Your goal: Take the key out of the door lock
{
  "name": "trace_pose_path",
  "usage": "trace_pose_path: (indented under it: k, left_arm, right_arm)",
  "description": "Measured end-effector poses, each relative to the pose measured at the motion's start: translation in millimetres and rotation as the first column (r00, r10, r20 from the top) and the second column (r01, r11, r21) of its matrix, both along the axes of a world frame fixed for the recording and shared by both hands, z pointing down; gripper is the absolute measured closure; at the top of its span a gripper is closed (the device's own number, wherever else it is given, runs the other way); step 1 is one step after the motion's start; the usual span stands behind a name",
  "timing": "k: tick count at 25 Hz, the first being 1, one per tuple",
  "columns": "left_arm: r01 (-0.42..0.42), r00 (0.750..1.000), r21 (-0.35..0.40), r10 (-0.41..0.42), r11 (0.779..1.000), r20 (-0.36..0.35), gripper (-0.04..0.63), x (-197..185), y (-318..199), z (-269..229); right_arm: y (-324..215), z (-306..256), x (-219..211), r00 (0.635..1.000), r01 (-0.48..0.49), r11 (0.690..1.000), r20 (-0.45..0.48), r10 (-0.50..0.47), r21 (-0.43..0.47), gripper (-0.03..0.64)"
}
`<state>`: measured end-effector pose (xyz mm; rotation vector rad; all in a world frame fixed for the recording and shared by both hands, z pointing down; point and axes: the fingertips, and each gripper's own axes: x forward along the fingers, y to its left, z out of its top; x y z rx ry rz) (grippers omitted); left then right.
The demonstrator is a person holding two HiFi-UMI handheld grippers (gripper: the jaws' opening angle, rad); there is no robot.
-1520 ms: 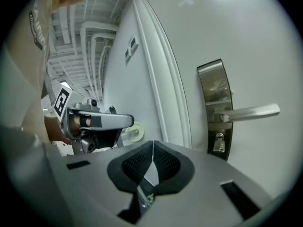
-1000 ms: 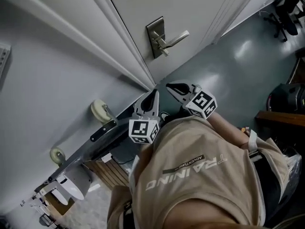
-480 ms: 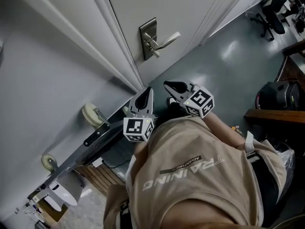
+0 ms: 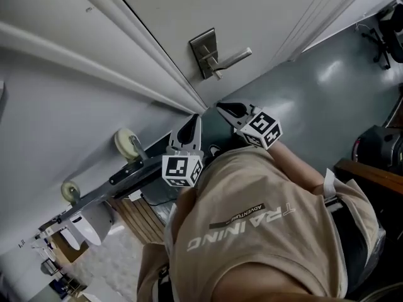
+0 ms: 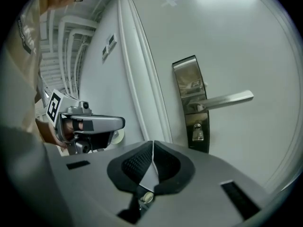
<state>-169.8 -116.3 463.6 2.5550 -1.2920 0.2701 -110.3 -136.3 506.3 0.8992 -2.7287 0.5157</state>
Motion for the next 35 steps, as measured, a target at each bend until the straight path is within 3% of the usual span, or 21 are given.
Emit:
trace_pose_path:
  k: [3, 10, 15, 19, 26, 35]
  left_arm:
    - [0.03, 0.999, 0.001, -0.03, 1.0, 0.026, 0.586, 9, -13, 1]
    - [0.066, 0.997, 0.001, -0.066, 0.998, 0.04, 0.586, 46, -34, 15]
    - [0.088, 0.994, -0.034, -0.085, 0.996, 0.066, 0.586, 47, -36, 20]
    - [0.133, 0.989, -0.053, -0.129, 0.99, 0.067, 0.586, 41, -47, 24]
    - [0.15, 0.987, -0.079, -0.144, 0.986, 0.076, 0.586, 40, -57, 32]
    - [0.137, 0.989, -0.097, -0.132, 0.986, 0.059, 0.586, 47, -74, 36]
  right_arm:
    - [-20, 1, 13, 1.0, 0.012, 1.0, -0.003, -0.012, 0.012, 0.601]
    - [-42, 12, 28, 0.98, 0.151, 0.975, -0.152, -0.127, 0.165, 0.601]
    - [-61, 19, 34, 0.995, 0.096, 0.993, -0.043, -0.093, 0.068, 0.601]
    - [-82, 32, 38, 0.996, 0.061, 0.997, -0.062, -0.058, 0.043, 0.601]
    - [-96, 40, 31, 0.999, 0.036, 0.998, 0.037, -0.034, -0.048, 0.6]
    - [-98, 45, 30, 0.96, 0.054, 0.953, 0.279, 0.032, -0.297, 0.594]
